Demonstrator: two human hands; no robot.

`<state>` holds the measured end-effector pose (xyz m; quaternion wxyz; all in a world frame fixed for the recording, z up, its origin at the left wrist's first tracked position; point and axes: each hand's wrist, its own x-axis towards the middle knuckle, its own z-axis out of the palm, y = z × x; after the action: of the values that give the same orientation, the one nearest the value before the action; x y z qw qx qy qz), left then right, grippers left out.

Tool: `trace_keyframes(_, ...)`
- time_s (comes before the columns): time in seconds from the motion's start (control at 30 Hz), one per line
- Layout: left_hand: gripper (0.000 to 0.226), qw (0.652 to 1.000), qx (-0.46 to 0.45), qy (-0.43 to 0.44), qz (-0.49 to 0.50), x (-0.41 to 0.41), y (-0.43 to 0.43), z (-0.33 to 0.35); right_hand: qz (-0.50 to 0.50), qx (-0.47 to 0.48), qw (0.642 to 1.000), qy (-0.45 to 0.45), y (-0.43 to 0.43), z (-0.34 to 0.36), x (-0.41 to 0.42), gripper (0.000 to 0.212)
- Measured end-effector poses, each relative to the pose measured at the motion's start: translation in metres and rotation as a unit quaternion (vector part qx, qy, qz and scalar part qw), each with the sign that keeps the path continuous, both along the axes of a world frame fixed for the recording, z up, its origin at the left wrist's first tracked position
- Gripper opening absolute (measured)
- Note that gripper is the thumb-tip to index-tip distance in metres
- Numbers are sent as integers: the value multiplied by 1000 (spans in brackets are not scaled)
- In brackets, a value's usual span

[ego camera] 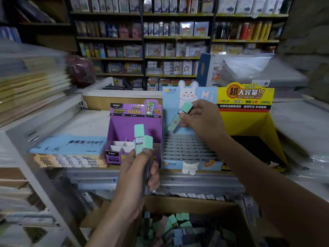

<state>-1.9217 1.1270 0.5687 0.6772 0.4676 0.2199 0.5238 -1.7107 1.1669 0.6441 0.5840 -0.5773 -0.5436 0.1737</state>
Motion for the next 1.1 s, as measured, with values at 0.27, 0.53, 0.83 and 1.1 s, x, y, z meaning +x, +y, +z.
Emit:
trace_keyframes(0.27,22,997,46,26,50,-1,3,3,0,-17,999,-29,21,-5,5,11)
trace_keyframes(0.53,32,993,53,49,90,3,6,-2,18,-31,997,-72,23,-13,7,8)
trace_keyframes(0.83,31,993,43,66,85,6,5,-5,-3,-7,998,-69,32,-19,-8,15)
trace_keyframes(1.1,33,992,63,65,85,9,7,-5,-52,-17,995,-85,39,-28,-15,9)
